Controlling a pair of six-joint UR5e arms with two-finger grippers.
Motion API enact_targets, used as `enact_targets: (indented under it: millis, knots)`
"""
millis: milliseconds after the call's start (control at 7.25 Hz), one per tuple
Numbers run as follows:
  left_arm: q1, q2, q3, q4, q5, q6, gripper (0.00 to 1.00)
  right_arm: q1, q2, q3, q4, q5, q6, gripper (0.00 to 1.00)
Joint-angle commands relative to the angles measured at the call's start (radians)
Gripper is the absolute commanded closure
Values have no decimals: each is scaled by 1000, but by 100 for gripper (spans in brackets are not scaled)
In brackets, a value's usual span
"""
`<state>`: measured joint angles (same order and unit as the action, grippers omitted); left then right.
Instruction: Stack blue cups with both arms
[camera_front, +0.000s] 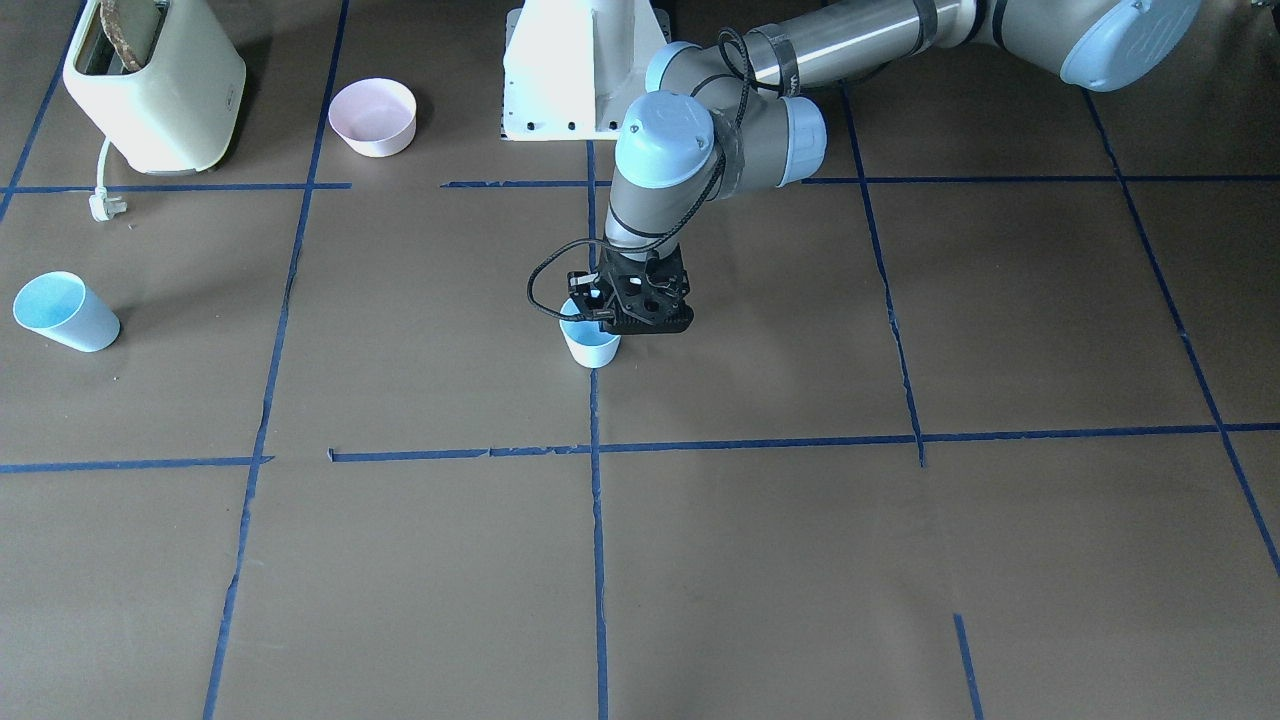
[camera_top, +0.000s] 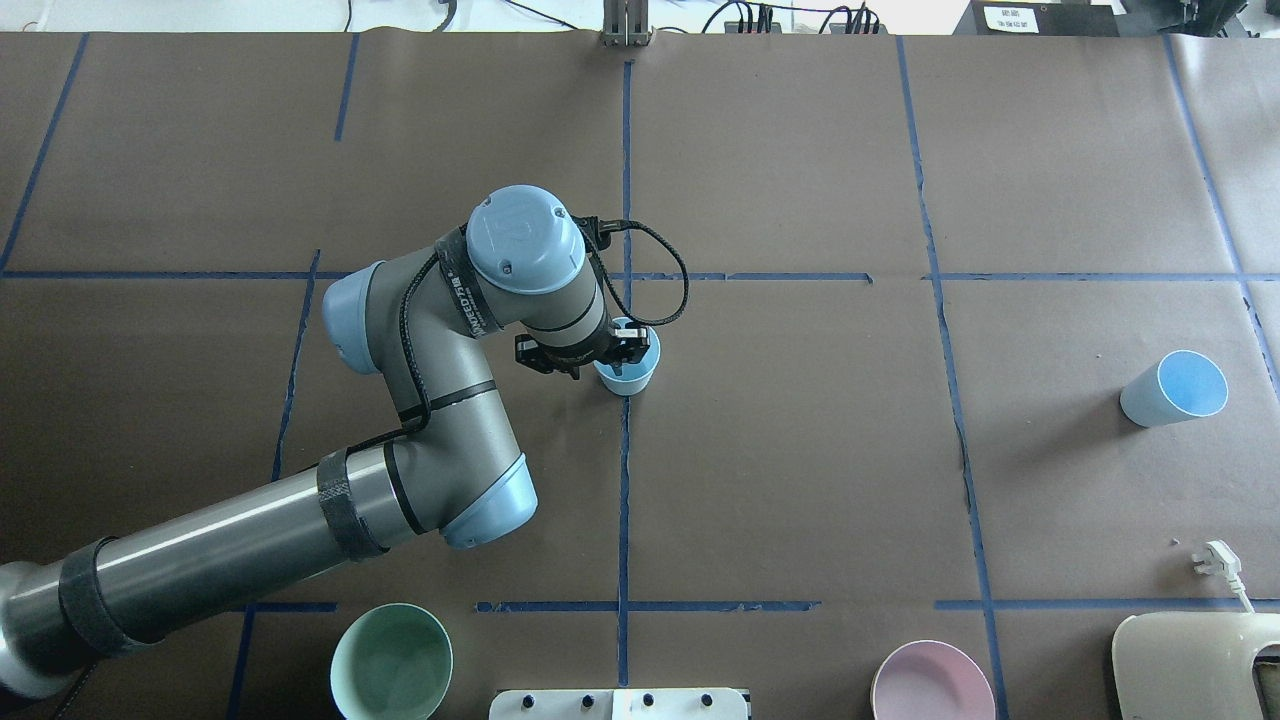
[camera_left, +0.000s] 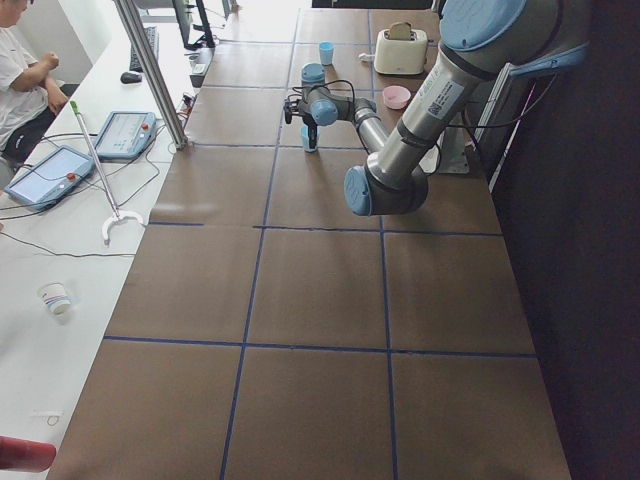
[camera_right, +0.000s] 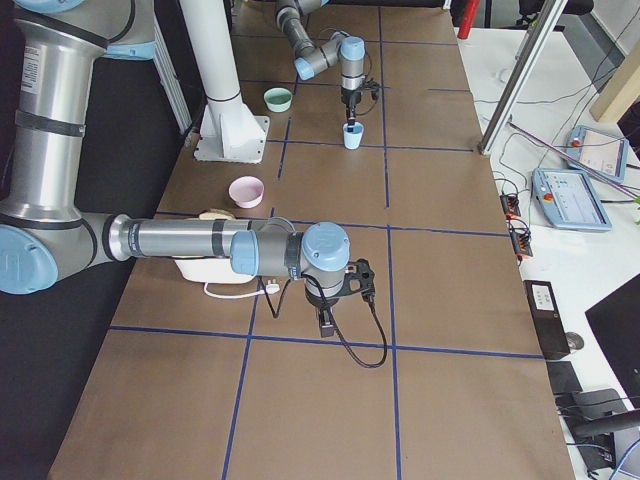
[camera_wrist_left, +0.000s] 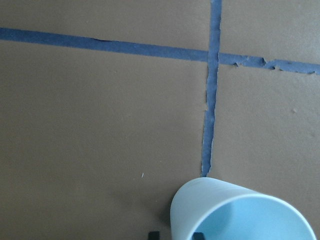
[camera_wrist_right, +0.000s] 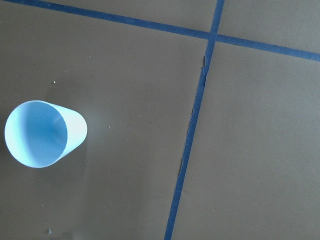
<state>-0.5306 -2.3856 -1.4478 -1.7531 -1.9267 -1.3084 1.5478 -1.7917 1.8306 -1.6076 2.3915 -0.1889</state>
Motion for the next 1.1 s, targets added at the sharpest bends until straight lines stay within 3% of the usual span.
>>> enact_targets:
  millis: [0,138,276,552,966]
  knots:
    - [-20,6,-63,67,-9,7,0,0,0,-1,0,1,0,0]
    - [-58,31,-174,212,-44,73,0,-3,0,-1,0,2,0,0]
    - [-104,124,-319,296,-79,189,0,-8,0,-1,0,2,0,0]
    - [-260,370,-550,354,-162,501,0,-21,20,-1,0,2,32,0]
    - [-647,688,-589,356,-364,1119,0,-67,80,7,2,2,165,0]
